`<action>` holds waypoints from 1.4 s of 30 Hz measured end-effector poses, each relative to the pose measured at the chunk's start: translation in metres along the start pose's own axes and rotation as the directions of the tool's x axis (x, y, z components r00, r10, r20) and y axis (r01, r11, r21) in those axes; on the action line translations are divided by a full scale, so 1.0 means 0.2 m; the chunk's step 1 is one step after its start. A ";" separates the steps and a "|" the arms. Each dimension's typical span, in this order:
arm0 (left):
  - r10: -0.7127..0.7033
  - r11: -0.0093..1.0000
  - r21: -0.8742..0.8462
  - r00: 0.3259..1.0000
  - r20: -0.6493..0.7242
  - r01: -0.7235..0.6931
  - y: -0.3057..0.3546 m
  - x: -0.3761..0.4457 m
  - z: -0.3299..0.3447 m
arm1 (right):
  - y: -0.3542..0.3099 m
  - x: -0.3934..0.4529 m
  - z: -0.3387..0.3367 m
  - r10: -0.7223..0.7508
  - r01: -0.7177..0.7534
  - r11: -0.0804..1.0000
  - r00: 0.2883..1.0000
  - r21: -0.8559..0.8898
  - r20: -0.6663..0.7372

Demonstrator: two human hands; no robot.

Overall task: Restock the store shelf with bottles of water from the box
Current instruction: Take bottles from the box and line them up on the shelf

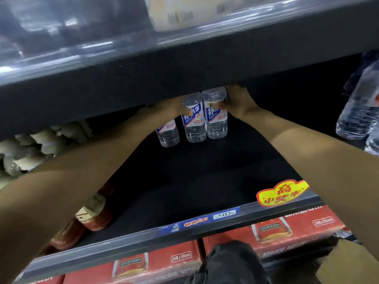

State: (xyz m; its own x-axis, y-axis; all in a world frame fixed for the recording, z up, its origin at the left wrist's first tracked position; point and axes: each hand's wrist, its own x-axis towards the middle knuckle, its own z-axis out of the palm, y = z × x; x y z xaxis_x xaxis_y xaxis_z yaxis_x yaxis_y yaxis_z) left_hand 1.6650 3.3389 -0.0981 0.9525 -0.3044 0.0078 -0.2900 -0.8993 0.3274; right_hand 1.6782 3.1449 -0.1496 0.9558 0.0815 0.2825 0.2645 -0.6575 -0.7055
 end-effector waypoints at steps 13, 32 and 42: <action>-0.049 0.999 -0.007 0.999 0.011 0.049 -0.06 0.00 -0.05 | -0.04 0.08 0.08 0.003 -0.003 1.000 0.998 0.006 0.056; 0.159 0.913 0.400 0.974 -0.159 -0.083 -0.10 -0.07 0.00 | -0.08 -0.17 0.00 0.077 -0.023 0.962 0.979 -0.273 0.188; 0.453 0.771 0.572 0.873 -0.181 -0.282 0.16 -0.32 0.10 | -0.16 -0.54 -0.28 0.059 0.038 0.757 0.990 -0.653 0.127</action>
State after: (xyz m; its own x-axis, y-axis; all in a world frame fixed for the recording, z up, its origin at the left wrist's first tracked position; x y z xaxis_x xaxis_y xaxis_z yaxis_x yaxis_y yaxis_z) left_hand 1.5925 3.3226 -0.1065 0.7169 -0.6164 0.3258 -0.5447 -0.7869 -0.2901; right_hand 1.5591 3.1142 -0.1212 0.9784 0.1365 0.1554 0.1528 -0.9833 -0.0988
